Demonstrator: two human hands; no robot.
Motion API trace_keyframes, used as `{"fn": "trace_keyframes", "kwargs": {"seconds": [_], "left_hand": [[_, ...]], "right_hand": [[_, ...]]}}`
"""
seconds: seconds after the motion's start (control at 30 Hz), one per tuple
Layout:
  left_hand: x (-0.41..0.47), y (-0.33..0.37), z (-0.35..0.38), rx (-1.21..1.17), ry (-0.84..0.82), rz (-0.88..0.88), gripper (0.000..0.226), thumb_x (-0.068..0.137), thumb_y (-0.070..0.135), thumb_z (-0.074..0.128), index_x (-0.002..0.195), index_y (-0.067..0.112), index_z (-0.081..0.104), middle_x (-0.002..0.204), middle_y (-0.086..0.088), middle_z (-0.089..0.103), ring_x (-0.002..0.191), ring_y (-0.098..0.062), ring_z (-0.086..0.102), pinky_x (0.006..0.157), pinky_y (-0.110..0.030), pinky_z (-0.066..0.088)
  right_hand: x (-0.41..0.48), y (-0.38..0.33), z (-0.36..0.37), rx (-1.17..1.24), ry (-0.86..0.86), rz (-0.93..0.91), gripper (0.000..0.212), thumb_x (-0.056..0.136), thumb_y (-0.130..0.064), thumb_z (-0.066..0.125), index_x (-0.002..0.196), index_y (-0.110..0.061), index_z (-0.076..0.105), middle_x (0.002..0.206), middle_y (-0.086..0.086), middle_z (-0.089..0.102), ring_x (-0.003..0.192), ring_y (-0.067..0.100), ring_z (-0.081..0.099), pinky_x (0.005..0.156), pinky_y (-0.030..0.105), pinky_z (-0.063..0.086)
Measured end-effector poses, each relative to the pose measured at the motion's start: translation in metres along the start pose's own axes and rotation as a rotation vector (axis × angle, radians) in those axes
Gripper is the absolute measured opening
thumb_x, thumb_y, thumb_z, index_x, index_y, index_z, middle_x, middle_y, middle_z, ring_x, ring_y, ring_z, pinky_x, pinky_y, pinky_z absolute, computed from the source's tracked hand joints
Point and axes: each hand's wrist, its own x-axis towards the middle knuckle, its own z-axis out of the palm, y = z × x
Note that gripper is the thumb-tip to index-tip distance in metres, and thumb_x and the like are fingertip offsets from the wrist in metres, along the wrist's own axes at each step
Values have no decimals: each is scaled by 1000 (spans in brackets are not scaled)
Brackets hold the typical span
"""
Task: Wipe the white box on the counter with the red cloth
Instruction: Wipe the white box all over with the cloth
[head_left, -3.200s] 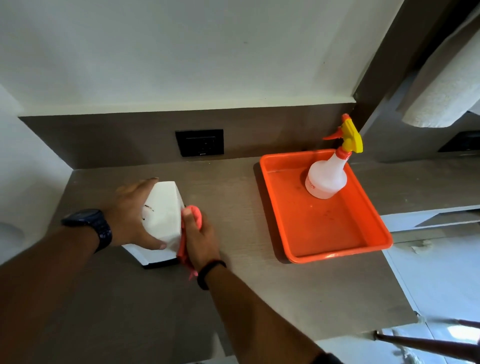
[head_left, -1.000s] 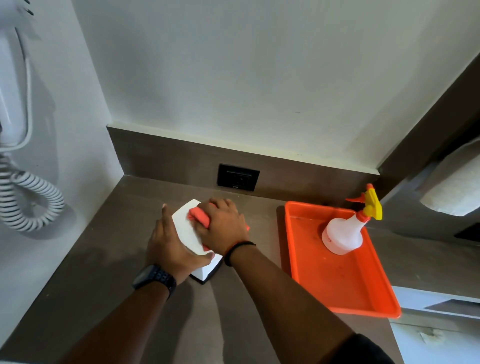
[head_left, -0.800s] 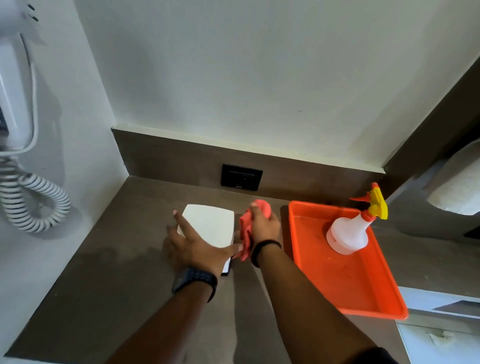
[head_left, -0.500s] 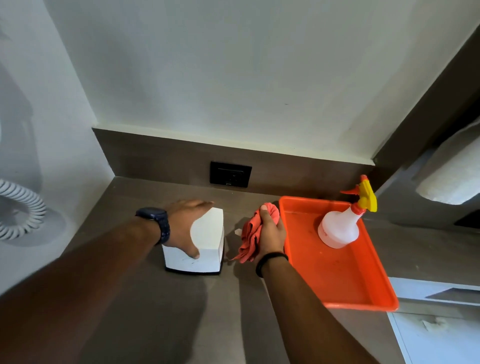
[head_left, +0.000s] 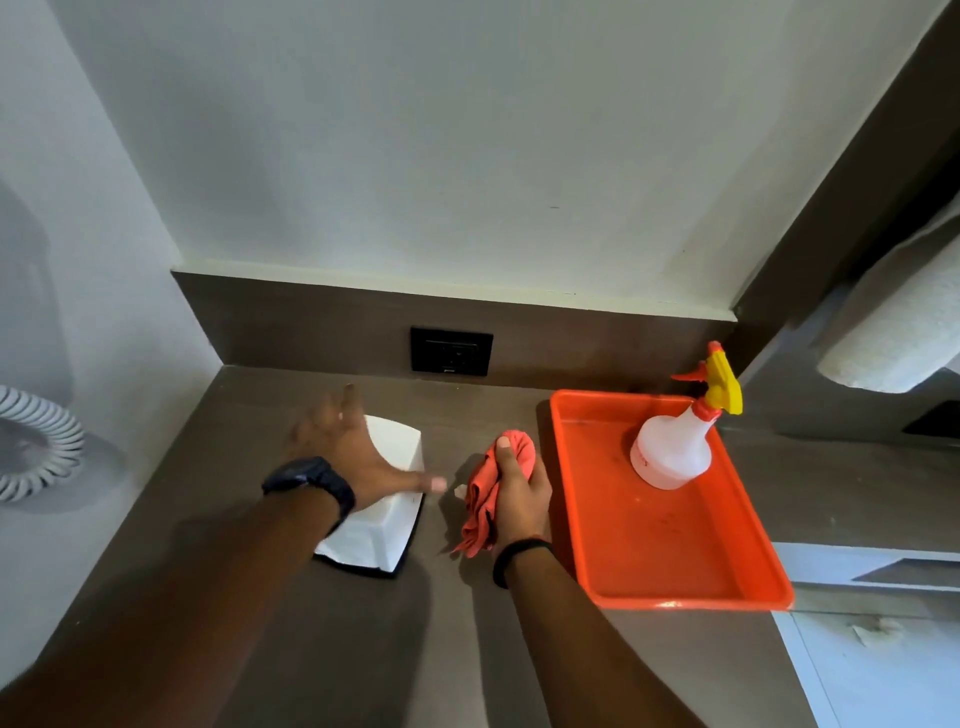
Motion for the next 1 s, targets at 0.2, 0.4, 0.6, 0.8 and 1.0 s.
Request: {"fn": "trace_keyframes", "kwargs": {"seconds": [0.2,0.4,0.6,0.8,1.0], "left_hand": [[19,-21,-24,491,-353,525,164,24,87,68,143,26,-28,160,2,-20,145,-22,-21,119,-44,-7],[21,-26,-10,461,-221,636,148,35,79,67,148,20,-9,160,-1,7,147,-20,6,120,-37,3],[26,-29,-5,435,-174,651,143,30,85,60,146,23,4,154,1,24,140,-20,23,120,-41,17],[28,-32,-4,407,-159,683,139,34,87,60,146,23,8,152,2,28,138,-20,28,119,-42,18],[29,-32,-3,385,-126,693,133,28,83,62,141,24,22,142,5,38,129,-18,37,115,-40,26]], "right_hand": [[-18,26,6,-56,-47,-16,10,92,-28,71,96,-18,71,105,29,74,90,38,68,92,61,58],[-17,37,29,-163,-208,-165,10,99,-26,64,99,-19,70,94,0,72,85,7,68,86,33,57],[-8,85,54,-179,-154,-90,54,70,-90,55,109,-54,63,128,-3,68,121,20,65,108,52,51],[-41,93,48,-82,-115,-55,57,62,-95,53,105,-58,62,124,-8,69,117,19,67,103,52,55],[-23,50,68,-152,-125,-205,27,89,-61,55,93,-37,67,108,3,71,106,21,67,102,50,53]]}}
